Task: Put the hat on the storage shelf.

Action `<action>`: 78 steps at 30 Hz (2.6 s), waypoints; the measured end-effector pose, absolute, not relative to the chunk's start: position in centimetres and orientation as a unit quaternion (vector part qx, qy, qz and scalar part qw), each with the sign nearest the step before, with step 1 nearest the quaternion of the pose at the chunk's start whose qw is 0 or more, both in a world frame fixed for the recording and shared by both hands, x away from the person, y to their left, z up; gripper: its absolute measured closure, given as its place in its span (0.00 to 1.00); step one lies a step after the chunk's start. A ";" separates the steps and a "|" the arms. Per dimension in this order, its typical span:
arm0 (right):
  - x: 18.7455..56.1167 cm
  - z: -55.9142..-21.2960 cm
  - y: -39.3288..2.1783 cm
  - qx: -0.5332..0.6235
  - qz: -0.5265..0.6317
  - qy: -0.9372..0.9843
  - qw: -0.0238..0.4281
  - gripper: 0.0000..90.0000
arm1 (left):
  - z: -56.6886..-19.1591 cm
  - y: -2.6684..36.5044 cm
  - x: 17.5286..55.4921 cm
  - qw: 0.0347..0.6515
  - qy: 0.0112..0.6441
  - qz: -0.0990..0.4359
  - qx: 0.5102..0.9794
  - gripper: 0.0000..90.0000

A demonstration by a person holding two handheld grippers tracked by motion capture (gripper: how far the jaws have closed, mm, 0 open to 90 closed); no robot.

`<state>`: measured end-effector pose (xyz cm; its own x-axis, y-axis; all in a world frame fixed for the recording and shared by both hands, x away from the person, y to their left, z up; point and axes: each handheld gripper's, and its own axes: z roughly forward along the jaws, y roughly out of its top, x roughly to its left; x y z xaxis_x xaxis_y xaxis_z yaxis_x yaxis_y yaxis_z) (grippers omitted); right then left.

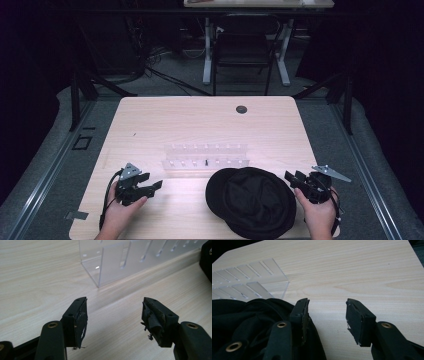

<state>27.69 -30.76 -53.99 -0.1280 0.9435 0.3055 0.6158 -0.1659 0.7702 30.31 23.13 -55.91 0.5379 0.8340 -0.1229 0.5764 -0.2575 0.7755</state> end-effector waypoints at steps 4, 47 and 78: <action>27.7 -53.9 -31.0 0.633 0.426 0.617 0.192 0.58 | -55.9 23.1 30.1 0.402 0.452 0.160 0.780 0.44; 23.8 -50.7 -30.9 0.688 0.311 0.655 0.007 0.67 | -56.0 22.4 29.6 0.388 0.444 0.154 0.793 0.46; 26.7 -51.8 -31.7 0.687 0.261 0.678 -0.012 0.97 | -56.0 22.3 29.6 0.386 0.440 0.151 0.797 0.46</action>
